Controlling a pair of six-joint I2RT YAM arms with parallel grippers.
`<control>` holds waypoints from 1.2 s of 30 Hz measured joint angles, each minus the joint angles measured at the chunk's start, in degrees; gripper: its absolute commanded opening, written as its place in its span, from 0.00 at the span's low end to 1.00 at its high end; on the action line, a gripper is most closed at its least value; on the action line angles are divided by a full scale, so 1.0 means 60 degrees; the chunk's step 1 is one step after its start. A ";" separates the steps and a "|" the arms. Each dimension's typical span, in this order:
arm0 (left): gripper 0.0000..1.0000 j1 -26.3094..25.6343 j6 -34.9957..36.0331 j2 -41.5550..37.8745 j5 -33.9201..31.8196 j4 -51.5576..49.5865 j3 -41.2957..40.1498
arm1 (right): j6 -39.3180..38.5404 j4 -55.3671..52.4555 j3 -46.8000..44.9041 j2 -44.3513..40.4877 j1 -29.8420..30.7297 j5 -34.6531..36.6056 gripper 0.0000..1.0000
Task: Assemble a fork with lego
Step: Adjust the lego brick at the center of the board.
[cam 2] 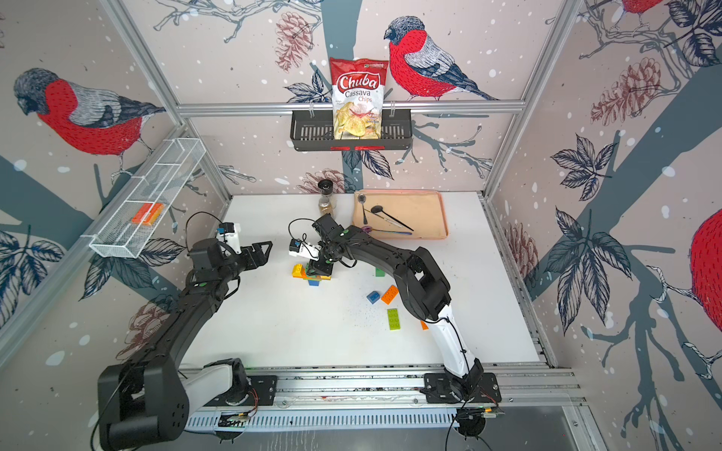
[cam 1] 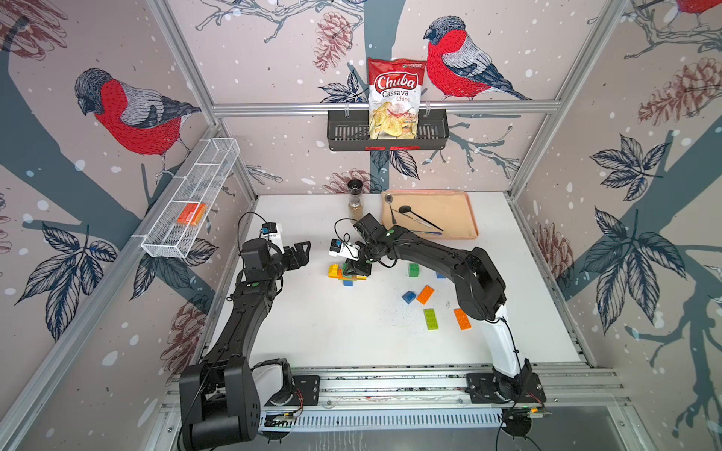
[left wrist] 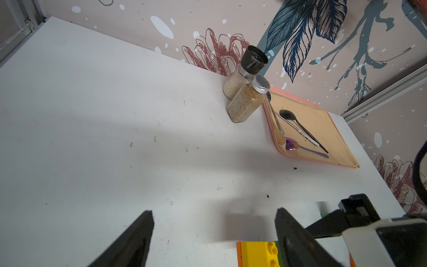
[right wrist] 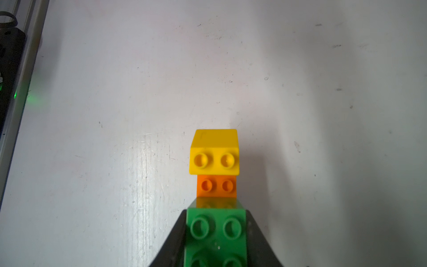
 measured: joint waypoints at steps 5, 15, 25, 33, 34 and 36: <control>0.82 0.0135 0.0004 -0.0004 0.0018 -0.0015 0.0011 | 0.0229 -0.0186 0.0211 0.0149 -0.0259 -0.0805 0.27; 0.82 0.0401 -0.0007 0.0036 0.0226 -0.0084 0.0157 | 0.1016 -0.0299 0.0557 0.0761 -0.0583 -0.3228 0.30; 0.82 0.0495 -0.0022 0.0022 0.0237 -0.0178 0.0204 | 0.1559 -0.0885 0.1555 0.2135 -0.0860 -0.5519 0.36; 0.82 0.0517 -0.0047 0.0087 0.0237 -0.0313 0.0215 | 0.1661 -0.1803 0.2361 0.3002 -0.1009 -0.6207 0.44; 0.82 0.0517 -0.0047 0.0106 0.0237 -0.0350 0.0215 | 0.1661 -0.1876 0.2386 0.3067 -0.1042 -0.6207 0.46; 0.82 0.0517 -0.0047 0.0164 0.0240 -0.0426 0.0229 | 0.1683 -0.1956 0.2412 0.3158 -0.1071 -0.6207 0.47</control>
